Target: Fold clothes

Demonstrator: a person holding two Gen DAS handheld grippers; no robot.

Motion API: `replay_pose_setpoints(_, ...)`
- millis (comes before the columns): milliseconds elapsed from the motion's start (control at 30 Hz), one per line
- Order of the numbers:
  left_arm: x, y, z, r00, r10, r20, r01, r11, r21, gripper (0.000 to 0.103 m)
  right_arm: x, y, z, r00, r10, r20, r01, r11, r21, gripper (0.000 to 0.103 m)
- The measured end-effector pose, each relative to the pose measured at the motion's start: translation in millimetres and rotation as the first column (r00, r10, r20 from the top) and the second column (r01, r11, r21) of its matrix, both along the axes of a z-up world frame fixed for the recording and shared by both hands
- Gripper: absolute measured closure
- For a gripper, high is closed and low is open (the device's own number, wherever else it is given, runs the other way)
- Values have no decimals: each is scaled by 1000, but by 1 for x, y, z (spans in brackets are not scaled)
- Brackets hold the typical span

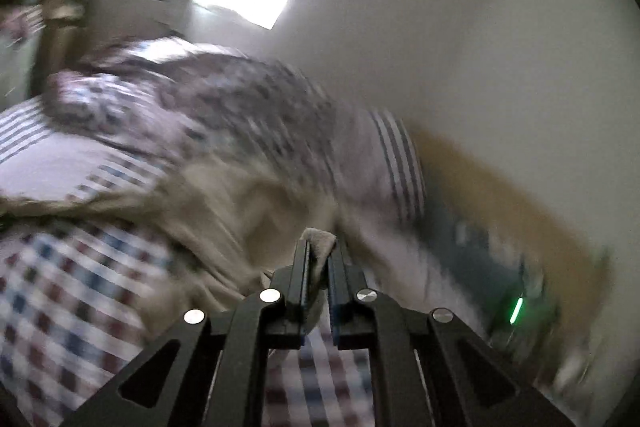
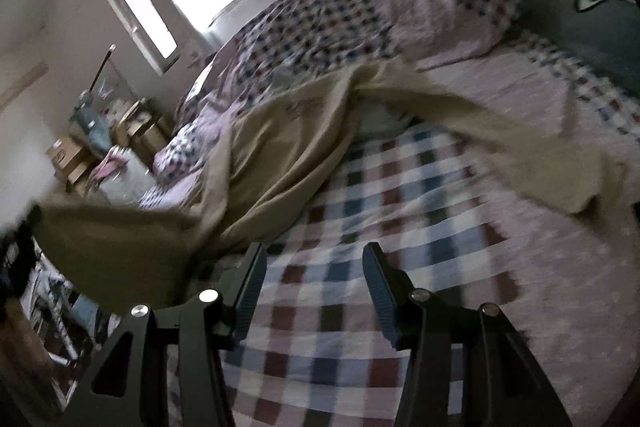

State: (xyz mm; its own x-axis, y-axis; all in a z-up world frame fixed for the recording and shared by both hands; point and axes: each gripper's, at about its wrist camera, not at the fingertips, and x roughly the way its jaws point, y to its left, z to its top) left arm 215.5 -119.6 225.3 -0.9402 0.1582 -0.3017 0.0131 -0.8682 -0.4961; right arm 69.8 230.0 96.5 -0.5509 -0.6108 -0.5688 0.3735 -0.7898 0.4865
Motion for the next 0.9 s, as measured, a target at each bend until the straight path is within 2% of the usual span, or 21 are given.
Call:
replay_pose_setpoints(133,25,-71,24,987,152,-52,-146,984,99,96,1,-41,-16,995,85,45,-85,996,-9,49)
replay_pose_setpoints(300,57,-131,35,953,289,-85,-277,952,133,96,2,-92,-36,977,190,97,-189,982,-22,49)
replay_pose_setpoints(400,67,-157,37,934,340,-107,-324,935,144,96,17,-133,-38,968,246,41,-249,966,73,49)
replay_pose_setpoints(467,66,-172,34,932,347,-104,-324,927,189,96,32,-160,-36,957,289,-21,-282,946,161,49)
replay_pose_setpoints(567,56,-183,33,951,293,-95,-262,932,250,96,63,-206,-26,916,364,-169,-303,903,304,47)
replay_pose_setpoints(667,41,-170,41,979,176,-102,-147,958,246,96,95,-245,-17,870,391,-300,-290,898,330,40)
replay_pose_setpoints(767,31,-143,59,993,32,-112,-9,980,201,96,126,-277,-11,826,393,-404,-251,898,360,33)
replay_pose_setpoints(900,26,-99,87,983,-124,-133,141,981,130,96,146,-302,-13,802,379,-461,-210,902,377,31)
